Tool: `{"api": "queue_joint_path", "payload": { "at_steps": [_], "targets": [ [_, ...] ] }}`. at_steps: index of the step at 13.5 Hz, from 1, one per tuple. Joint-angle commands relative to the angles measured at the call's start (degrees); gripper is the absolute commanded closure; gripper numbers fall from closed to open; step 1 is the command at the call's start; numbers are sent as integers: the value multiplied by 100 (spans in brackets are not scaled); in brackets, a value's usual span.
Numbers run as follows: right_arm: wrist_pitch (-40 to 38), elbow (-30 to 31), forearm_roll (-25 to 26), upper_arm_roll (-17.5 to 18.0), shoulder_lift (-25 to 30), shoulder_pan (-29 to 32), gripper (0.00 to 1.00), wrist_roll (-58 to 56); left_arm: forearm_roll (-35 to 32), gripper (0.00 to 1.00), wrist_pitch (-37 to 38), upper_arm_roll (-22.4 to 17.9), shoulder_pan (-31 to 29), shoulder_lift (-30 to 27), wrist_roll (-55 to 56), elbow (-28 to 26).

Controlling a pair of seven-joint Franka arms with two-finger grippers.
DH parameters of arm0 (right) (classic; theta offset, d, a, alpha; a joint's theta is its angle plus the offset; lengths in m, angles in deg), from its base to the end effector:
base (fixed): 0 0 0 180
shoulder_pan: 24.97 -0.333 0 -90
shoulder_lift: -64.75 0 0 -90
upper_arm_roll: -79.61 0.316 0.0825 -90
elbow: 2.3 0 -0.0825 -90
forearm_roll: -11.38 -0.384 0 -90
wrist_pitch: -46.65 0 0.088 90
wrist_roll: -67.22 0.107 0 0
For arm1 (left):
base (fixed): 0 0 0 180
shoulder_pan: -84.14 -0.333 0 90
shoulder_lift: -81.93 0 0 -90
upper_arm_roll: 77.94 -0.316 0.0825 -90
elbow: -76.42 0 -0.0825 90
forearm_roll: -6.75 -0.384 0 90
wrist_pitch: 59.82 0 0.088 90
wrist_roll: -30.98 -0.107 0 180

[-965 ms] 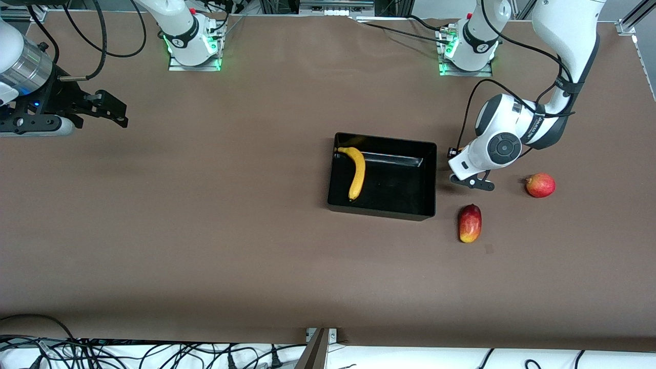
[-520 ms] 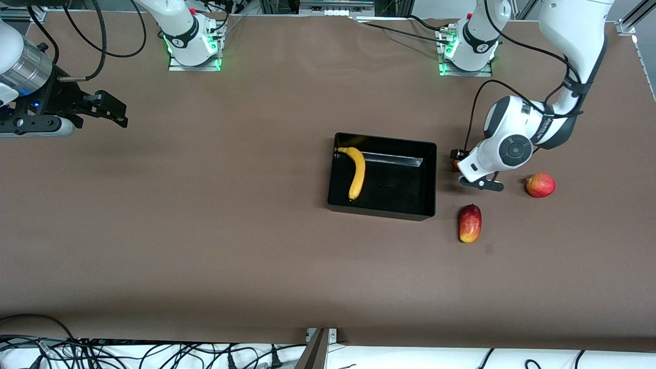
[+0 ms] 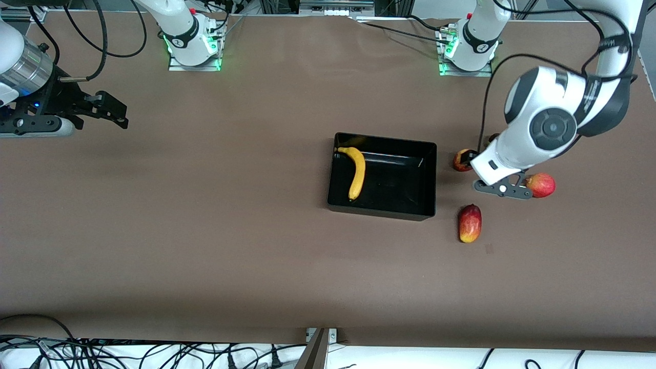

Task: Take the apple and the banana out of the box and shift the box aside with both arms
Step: 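Move the left gripper over the banana while the right gripper extends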

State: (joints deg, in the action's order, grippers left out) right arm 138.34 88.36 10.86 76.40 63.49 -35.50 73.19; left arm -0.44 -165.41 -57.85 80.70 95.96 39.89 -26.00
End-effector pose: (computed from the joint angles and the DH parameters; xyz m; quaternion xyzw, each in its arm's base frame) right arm 0.5588 0.0731 0.6094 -0.9999 -0.0116 0.0024 0.0037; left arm 0.5836 -0.1514 0.4089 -0.9922 0.0880 0.0805 0.0355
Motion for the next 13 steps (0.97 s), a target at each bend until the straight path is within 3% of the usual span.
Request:
{"api": "queue_joint_path", "payload": {
  "at_steps": [1, 3, 6, 13],
  "targets": [
    [252, -92, -36, 23, -189, 7, 0, -70, 165, 0, 204, 82, 184, 240, 478, 266],
    [271, -83, -36, 23, -313, 7, 0, -70, 348, 0, 31, 91, 753, 476, 1030, 310],
    [280, -109, -9, 49, -813, -98, 0, -88, 411, 0, -813, 82, 1248, 810, 1824, 275],
    [113, -179, 43, 22, -674, -230, 0, -438, 376, 0, -1806, 74, 1583, 1373, 2299, 64]
  ]
}}
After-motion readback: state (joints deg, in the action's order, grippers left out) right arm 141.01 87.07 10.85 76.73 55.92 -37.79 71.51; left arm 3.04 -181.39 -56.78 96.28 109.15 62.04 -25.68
